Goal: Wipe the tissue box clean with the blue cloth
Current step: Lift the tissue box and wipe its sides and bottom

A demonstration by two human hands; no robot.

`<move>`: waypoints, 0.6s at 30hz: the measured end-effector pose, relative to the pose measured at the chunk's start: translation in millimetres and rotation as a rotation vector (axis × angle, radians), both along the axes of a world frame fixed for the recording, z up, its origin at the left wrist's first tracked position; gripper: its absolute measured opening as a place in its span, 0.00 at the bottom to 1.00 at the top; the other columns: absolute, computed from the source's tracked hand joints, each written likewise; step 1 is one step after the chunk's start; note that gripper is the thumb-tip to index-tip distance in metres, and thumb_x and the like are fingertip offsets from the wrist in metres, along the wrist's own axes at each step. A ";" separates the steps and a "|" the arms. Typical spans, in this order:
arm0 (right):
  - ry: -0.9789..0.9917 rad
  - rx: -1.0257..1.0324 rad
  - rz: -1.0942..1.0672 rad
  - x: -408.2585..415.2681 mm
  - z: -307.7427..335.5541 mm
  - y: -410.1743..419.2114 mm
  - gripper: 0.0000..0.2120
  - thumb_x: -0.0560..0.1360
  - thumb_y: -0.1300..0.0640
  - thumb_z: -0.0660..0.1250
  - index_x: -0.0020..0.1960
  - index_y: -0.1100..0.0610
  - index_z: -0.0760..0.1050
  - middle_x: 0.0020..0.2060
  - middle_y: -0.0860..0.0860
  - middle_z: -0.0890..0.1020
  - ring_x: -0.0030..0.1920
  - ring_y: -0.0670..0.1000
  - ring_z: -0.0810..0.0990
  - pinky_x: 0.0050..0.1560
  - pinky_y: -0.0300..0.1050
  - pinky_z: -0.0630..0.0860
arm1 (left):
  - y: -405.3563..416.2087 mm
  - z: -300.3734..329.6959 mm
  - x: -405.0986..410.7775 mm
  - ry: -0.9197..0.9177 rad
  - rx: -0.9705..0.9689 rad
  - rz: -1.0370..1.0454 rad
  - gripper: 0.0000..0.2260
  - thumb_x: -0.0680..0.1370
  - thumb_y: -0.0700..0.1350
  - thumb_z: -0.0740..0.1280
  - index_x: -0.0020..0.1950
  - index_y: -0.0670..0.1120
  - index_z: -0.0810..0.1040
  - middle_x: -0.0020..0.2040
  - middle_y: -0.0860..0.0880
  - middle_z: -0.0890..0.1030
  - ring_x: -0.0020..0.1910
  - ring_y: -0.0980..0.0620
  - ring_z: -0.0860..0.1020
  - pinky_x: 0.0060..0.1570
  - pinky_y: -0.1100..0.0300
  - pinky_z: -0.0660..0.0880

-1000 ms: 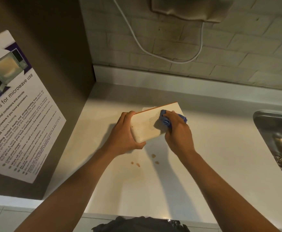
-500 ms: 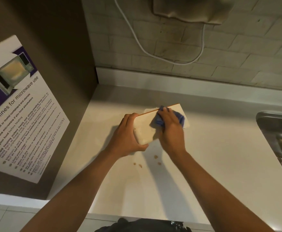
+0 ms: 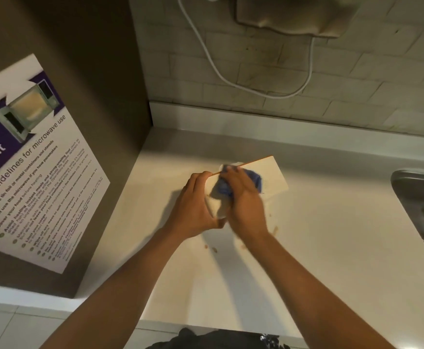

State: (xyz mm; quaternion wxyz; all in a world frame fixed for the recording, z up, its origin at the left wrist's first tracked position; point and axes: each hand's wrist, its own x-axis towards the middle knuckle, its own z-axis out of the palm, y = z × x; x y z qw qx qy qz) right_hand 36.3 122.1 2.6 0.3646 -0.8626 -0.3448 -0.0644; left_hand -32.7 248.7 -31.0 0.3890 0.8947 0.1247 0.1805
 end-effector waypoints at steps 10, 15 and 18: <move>0.079 0.183 -0.088 12.2 9.4 -27.0 0.25 0.73 0.67 0.57 0.69 0.56 0.71 0.66 0.52 0.74 0.66 0.50 0.71 0.64 0.33 0.66 | 3.0 40.5 4.0 -0.014 0.073 -0.025 0.50 0.60 0.60 0.82 0.75 0.57 0.58 0.68 0.54 0.67 0.65 0.53 0.71 0.59 0.57 0.77; 0.449 0.366 -0.418 23.2 7.4 -42.0 0.24 0.74 0.71 0.55 0.61 0.50 0.76 0.50 0.47 0.80 0.53 0.53 0.79 0.51 0.40 0.75 | 12.8 96.1 4.8 0.039 0.460 -0.187 0.54 0.61 0.62 0.80 0.79 0.54 0.51 0.72 0.53 0.63 0.69 0.52 0.65 0.65 0.54 0.70; 0.461 0.484 -0.393 10.5 11.4 -41.3 0.24 0.76 0.70 0.55 0.59 0.46 0.75 0.49 0.43 0.80 0.52 0.46 0.78 0.45 0.28 0.74 | 13.6 109.0 7.1 0.093 0.538 -0.227 0.56 0.61 0.62 0.79 0.79 0.54 0.49 0.73 0.52 0.64 0.70 0.50 0.66 0.67 0.51 0.70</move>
